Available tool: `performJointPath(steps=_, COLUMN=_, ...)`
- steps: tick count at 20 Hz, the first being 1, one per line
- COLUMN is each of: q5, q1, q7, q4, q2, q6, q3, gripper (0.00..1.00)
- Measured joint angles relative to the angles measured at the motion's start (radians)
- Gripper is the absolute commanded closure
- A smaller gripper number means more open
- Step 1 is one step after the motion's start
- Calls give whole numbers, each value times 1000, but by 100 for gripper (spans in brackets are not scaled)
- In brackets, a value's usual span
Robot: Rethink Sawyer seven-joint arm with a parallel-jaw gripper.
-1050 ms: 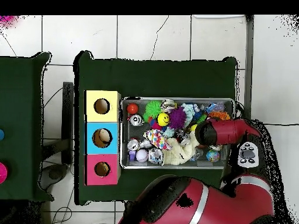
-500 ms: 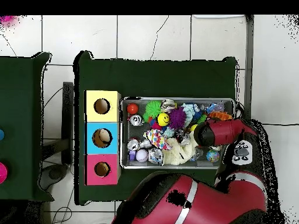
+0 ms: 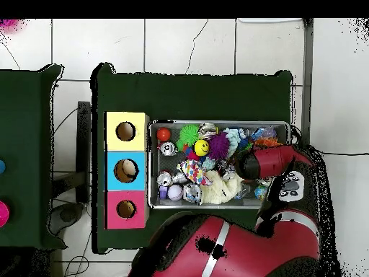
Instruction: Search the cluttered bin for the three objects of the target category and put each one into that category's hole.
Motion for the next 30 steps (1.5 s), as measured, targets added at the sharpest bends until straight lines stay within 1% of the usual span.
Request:
performJointPath(steps=2, q5=13, q1=10, q7=0, q4=0, q2=-1, q6=18, q3=-5, gripper=100)
performJointPath(steps=6, q5=63, q1=57, q7=0, q4=0, q2=-5, q6=105, q3=-27, gripper=100)
performJointPath(steps=7, q5=80, q1=78, q7=0, q4=0, q2=-6, q6=141, q3=-38, gripper=100)
performJointPath(steps=11, q5=112, q1=115, q7=0, q4=-1, q2=-7, q6=194, q3=-61, gripper=100)
performJointPath(steps=15, q5=136, q1=136, q7=0, q4=-1, q2=-7, q6=211, q3=-81, gripper=100)
performJointPath(steps=23, q5=181, q1=151, q7=0, q4=-1, q2=-7, q6=211, q3=-107, gripper=100)
performJointPath(steps=25, q5=201, q1=154, q7=0, q4=-1, q2=-7, q6=221, q3=-115, gripper=100)
performJointPath(steps=30, q5=225, q1=155, q7=0, q4=-1, q2=-12, q6=264, q3=-123, gripper=100)
